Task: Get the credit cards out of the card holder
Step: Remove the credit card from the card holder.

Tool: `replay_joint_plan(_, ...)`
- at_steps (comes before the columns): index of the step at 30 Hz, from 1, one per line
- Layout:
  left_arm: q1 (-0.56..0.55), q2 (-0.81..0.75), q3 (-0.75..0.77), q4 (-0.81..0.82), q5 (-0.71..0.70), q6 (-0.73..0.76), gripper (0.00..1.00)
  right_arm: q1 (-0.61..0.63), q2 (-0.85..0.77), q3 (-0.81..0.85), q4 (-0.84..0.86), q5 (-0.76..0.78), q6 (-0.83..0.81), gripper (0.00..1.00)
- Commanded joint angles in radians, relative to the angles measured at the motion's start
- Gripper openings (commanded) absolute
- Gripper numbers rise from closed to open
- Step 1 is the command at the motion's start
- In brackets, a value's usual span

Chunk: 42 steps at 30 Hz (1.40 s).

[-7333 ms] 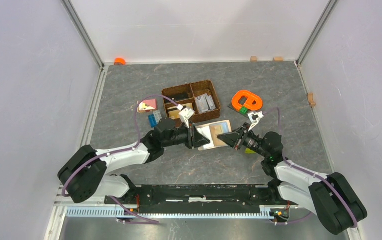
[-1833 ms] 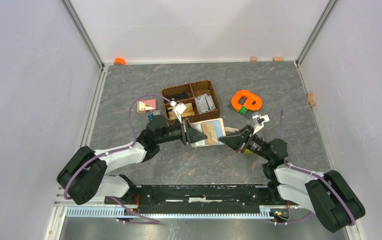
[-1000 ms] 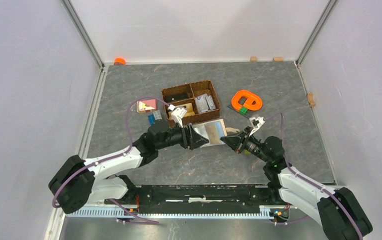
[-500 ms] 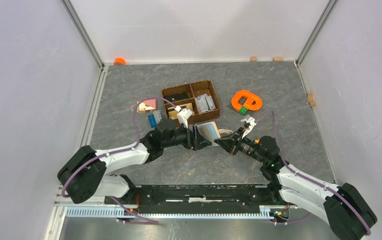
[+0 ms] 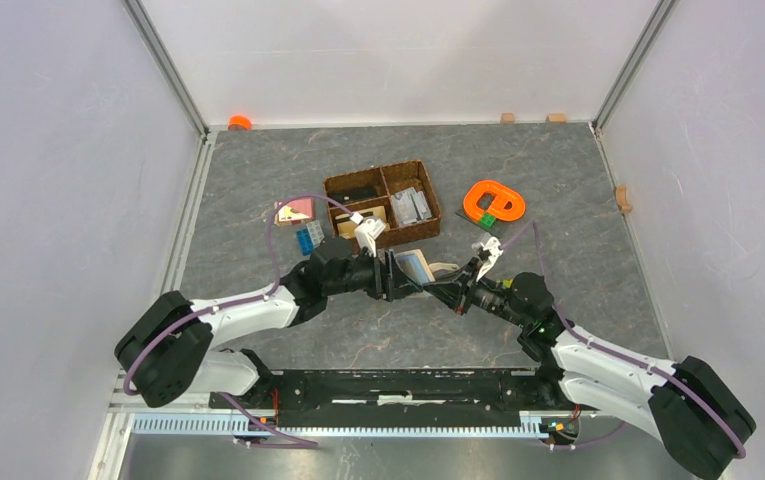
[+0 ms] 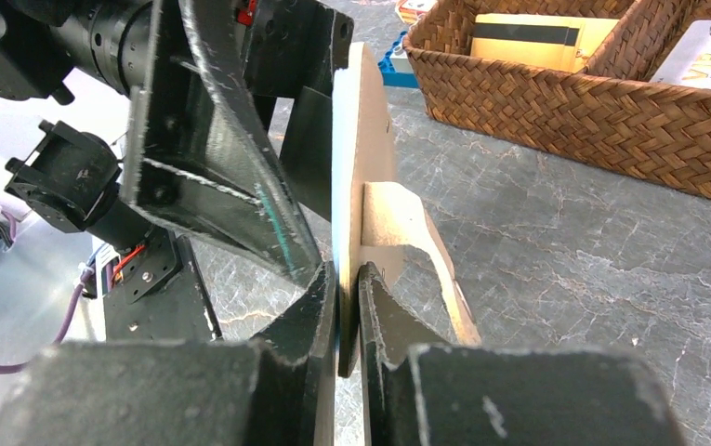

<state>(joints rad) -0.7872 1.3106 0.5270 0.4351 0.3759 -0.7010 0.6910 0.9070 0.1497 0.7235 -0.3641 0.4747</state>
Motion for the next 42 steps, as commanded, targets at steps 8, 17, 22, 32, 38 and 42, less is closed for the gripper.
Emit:
replay_joint_plan(8, 0.025, -0.059, 0.051, -0.148, -0.178, 0.008, 0.78, 0.024, -0.153, 0.030, -0.097, 0.240, -0.068, 0.00)
replay_joint_plan(17, 0.037, -0.009, 0.079, -0.149, -0.119, 0.017, 0.77, 0.024, -0.153, 0.034, -0.095, 0.231, -0.063, 0.00)
replay_joint_plan(22, 0.036, -0.070, 0.014, 0.011, -0.026, 0.011, 0.69, 0.024, -0.154, 0.026, -0.070, 0.203, -0.056, 0.00)
replay_joint_plan(32, 0.039, 0.029, 0.059, -0.013, 0.007, 0.000, 0.42, 0.024, -0.089, 0.022, 0.065, 0.011, -0.001, 0.00)
replay_joint_plan(38, 0.119, 0.156, 0.153, -0.285, -0.132, -0.008, 0.30, 0.024, -0.162, 0.004, 0.025, 0.093, -0.017, 0.00)
replay_joint_plan(42, 0.167, 0.179, 0.144, -0.285, -0.105, -0.037, 0.26, 0.023, -0.222, -0.009, -0.026, 0.189, -0.035, 0.00)
